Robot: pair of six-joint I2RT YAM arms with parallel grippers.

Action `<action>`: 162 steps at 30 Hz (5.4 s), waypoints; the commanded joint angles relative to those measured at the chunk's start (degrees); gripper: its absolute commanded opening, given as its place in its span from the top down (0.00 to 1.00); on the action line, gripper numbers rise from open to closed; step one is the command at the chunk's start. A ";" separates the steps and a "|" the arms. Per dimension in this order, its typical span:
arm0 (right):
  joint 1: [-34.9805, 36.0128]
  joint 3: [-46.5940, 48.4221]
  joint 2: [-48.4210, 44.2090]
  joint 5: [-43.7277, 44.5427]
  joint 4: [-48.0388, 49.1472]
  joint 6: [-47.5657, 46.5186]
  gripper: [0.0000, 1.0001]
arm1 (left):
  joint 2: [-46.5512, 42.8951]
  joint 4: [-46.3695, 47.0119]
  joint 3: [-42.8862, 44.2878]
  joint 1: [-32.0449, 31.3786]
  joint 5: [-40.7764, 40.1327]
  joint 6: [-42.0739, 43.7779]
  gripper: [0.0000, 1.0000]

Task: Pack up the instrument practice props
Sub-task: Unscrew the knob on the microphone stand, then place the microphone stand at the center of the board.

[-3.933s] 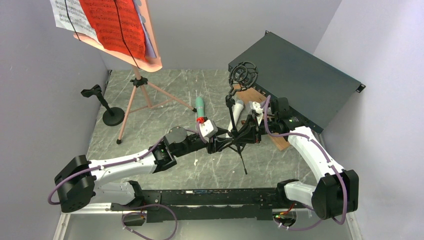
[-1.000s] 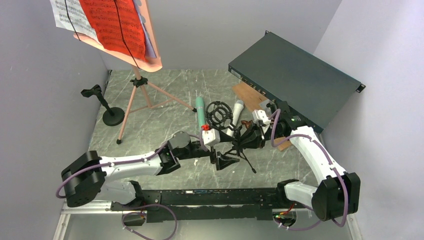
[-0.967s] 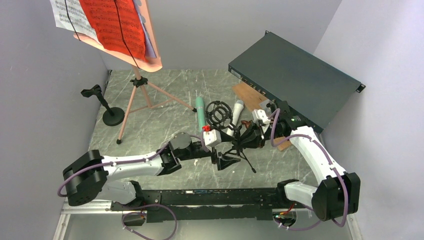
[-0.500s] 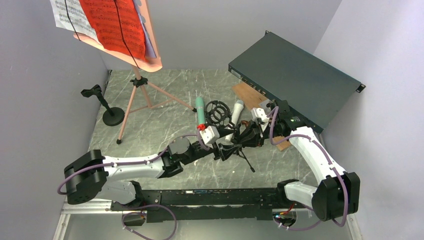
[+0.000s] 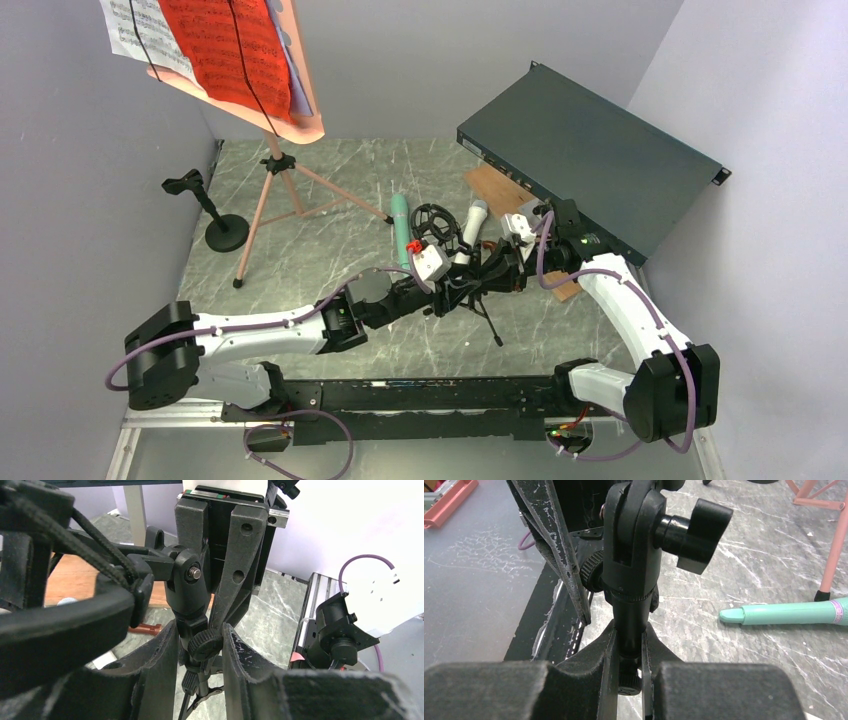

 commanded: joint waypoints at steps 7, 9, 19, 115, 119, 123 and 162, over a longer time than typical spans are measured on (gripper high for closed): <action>1.39 -0.64 -0.95 -1.11 2.23 -1.06 0.82 | -2.14 -0.73 3.19 0.22 -5.65 1.26 1.00; 1.59 -0.57 -0.95 -0.99 2.22 -1.12 0.76 | -1.85 0.51 2.77 0.20 -5.32 1.82 1.00; 2.27 -0.56 -0.74 -1.16 2.96 -0.08 0.98 | -1.99 4.67 0.69 0.20 -5.02 1.02 1.00; 2.08 2.79 -2.97 6.08 -4.84 -5.08 0.01 | 54.56 0.34 60.47 39.14 19.75 9.70 0.98; 2.08 2.78 -2.97 6.18 -4.92 -5.25 0.01 | 58.73 -1.95 65.17 39.09 19.48 8.56 0.82; 2.11 2.70 -2.96 6.37 -4.69 -5.08 0.01 | 59.87 -4.91 66.53 39.11 17.17 7.84 0.47; 2.12 1.17 -2.10 7.98 -1.88 -3.04 0.01 | -8.69 -37.49 -0.73 33.00 5.35 -13.26 0.05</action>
